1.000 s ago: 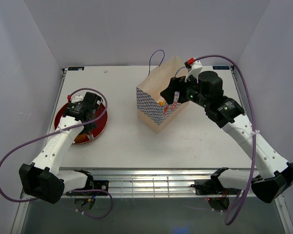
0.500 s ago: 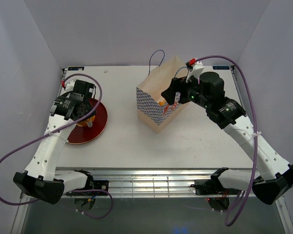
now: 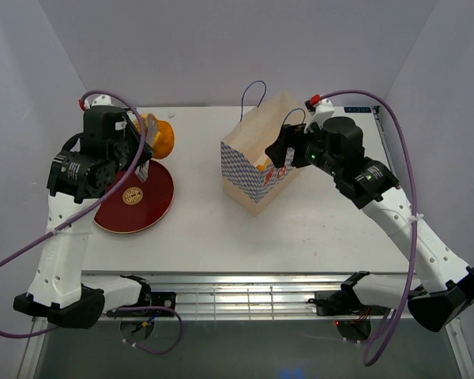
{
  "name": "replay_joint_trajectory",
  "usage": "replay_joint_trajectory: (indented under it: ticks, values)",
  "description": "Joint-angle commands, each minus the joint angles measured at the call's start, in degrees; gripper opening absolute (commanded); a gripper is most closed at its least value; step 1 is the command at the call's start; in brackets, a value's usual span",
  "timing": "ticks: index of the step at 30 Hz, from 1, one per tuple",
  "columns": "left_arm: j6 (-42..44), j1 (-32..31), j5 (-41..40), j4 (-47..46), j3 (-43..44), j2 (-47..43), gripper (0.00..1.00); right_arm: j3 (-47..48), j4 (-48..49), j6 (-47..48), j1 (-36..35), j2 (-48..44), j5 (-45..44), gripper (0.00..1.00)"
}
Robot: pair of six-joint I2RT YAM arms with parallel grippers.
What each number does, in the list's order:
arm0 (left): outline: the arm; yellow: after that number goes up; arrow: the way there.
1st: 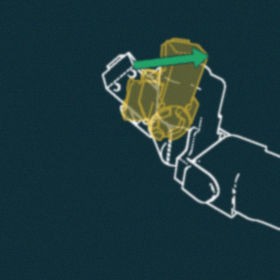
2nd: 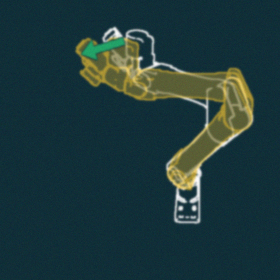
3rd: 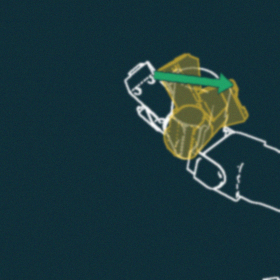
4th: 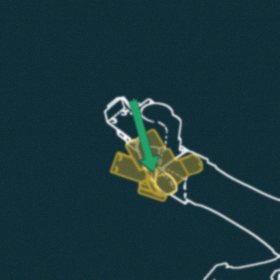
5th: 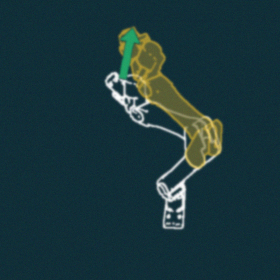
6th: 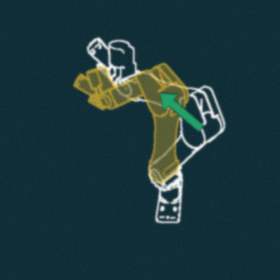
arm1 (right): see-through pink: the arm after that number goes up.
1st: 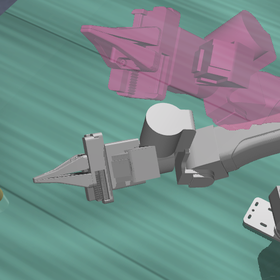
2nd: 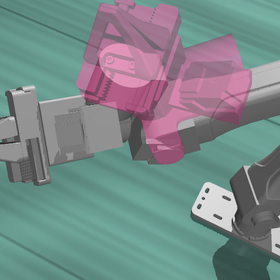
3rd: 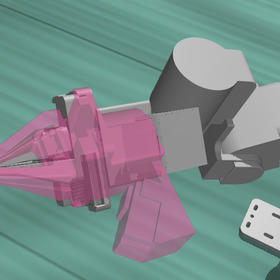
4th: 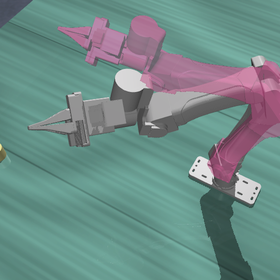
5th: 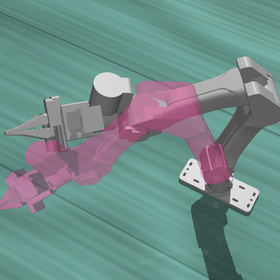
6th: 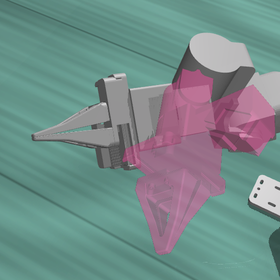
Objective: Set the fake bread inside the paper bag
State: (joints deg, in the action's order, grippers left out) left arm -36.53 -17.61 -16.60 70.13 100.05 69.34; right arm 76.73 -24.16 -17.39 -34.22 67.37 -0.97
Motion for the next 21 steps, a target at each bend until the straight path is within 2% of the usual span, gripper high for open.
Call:
replay_joint_trajectory:
  ticks: [1, 5, 11, 17, 21]
  values:
    - [2.2, 0.2, 10.3, -4.6, 5.8, 1.9, 0.15, 2.8, -0.1, -0.8, 0.5, -2.0, -4.1, 0.9]
    - [2.7, 0.2, 21.9, -9.9, 9.3, 2.7, 0.15, 3.5, 0.0, -1.6, 0.9, -1.5, -5.5, 0.9]
    - [1.6, 0.2, 34.9, -17.3, 11.0, 1.2, 0.22, 4.3, 2.2, -4.2, 1.5, 0.4, -8.2, 0.9]
    - [-0.4, 0.2, 41.0, -21.3, 8.2, 0.9, 0.25, 4.0, 7.1, -7.5, 2.5, 3.1, -7.8, 0.92]
    - [-1.3, 0.2, 43.3, -23.8, 6.6, 0.2, 0.26, 1.7, 12.7, -9.4, 2.8, 4.2, -6.2, 0.97]
